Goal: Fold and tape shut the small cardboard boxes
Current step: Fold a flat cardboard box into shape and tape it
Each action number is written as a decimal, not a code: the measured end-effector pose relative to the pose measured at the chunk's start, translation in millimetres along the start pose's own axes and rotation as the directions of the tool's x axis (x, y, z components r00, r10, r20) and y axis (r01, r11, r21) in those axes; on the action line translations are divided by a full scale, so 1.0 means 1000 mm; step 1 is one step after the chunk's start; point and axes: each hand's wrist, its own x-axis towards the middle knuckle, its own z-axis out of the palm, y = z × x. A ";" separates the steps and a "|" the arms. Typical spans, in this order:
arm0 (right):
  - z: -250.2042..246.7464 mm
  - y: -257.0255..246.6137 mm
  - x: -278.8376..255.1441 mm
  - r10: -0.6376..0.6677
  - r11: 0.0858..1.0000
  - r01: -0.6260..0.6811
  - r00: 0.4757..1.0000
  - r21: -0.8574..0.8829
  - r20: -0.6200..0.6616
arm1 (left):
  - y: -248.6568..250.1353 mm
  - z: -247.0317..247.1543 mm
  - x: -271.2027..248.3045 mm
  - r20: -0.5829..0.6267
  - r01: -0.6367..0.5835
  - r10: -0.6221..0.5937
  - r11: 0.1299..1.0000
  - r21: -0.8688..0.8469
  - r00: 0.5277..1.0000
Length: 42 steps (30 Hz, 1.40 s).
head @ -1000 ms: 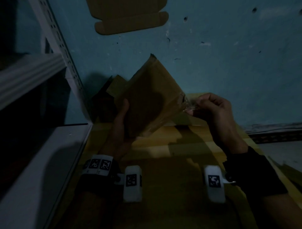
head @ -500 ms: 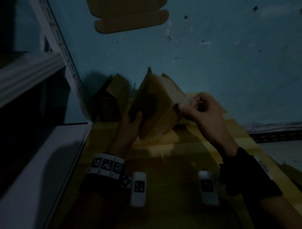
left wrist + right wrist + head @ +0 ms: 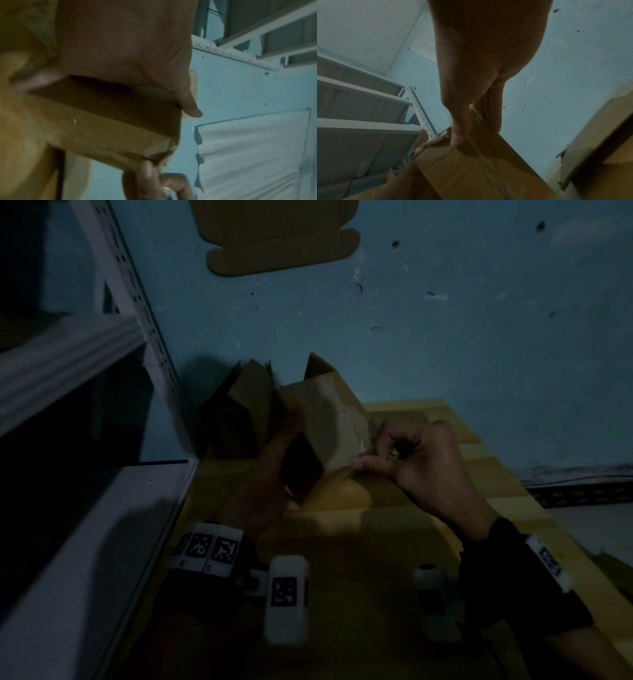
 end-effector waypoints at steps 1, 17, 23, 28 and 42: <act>0.000 -0.001 0.001 -0.006 1.000 0.006 1.000 -0.004 0.018 | 0.001 -0.001 -0.001 0.023 0.010 -0.010 1.000 -0.015 1.000; -0.004 -0.004 -0.004 0.295 0.850 -0.365 0.927 0.380 0.232 | -0.005 -0.015 -0.003 -0.068 0.061 -0.063 0.998 -0.033 0.996; -0.011 -0.006 -0.005 0.330 0.810 -0.417 0.905 0.411 0.268 | -0.008 -0.023 0.001 -0.066 0.103 -0.101 0.995 0.019 0.993; -0.020 -0.014 -0.003 0.297 0.868 -0.378 0.915 0.321 0.273 | -0.007 -0.021 0.000 -0.092 0.063 -0.060 0.998 0.029 0.994; -0.009 -0.023 -0.001 0.294 0.951 -0.255 0.921 -0.176 0.255 | -0.014 -0.010 0.008 -0.161 0.051 -0.041 0.997 0.059 0.986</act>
